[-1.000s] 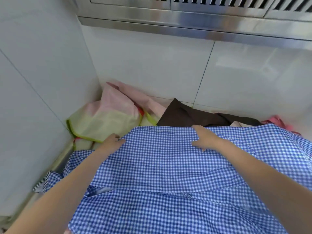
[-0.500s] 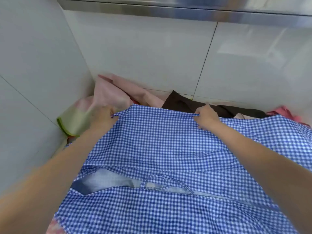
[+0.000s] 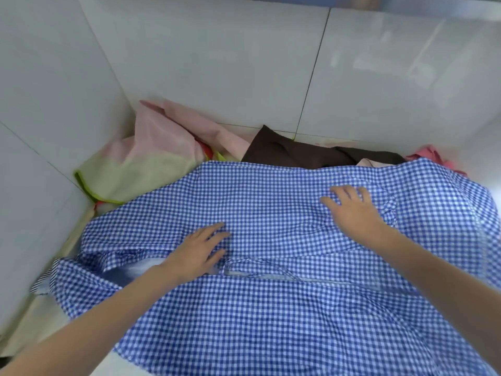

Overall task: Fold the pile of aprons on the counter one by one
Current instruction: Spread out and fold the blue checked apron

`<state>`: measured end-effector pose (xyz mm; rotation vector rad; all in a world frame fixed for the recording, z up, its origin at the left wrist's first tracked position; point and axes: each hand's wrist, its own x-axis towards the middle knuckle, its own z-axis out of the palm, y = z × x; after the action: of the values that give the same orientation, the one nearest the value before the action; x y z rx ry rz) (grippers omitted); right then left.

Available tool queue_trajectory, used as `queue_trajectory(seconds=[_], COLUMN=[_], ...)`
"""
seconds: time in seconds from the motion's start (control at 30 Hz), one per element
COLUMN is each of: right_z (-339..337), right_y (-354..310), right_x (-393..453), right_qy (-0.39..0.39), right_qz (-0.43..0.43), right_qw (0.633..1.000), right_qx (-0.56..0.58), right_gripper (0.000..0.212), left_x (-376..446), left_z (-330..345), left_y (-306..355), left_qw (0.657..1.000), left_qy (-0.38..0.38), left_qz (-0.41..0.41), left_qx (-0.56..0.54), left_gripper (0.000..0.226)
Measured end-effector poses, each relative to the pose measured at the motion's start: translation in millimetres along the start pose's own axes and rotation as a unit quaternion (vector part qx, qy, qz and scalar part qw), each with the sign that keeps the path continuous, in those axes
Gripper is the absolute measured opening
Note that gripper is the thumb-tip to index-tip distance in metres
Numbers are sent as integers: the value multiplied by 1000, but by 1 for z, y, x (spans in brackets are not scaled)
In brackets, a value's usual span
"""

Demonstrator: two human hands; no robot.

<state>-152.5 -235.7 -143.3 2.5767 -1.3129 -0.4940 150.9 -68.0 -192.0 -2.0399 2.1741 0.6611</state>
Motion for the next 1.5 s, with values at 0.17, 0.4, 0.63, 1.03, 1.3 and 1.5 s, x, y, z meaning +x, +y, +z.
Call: queue_trajectory(seconds=[0.17,0.4,0.63,1.03,1.3,1.5], right_z=[-18,-9,7,-11,-3,4], right_y=[-28,-138,-144,-145,-132,-130], right_x=[-10,-35,-32,-40,-67,-75], right_qy=[101,-99,-171,-97,-240,-151], right_qz=[-5,-191,-105,-102,-97,-3], right_qw=[994,967,971,964,929,953], right_qx=[41,133,131,225,265,264], right_gripper=[66,49,61,33,35,21], left_x=[-29,-46,-62,-89,-69,-72], left_z=[5,10,0,22,11,1], left_y=[-37,-31,-46,-44,-43,-60], left_qw=[990,964,955,994,996,977], left_qy=[130,121,101,107,-52,-75], left_qz=[34,-166,-69,6,-73,-85], left_qx=[37,172,272,28,4,-180], left_gripper=[39,68,60,37,18,36])
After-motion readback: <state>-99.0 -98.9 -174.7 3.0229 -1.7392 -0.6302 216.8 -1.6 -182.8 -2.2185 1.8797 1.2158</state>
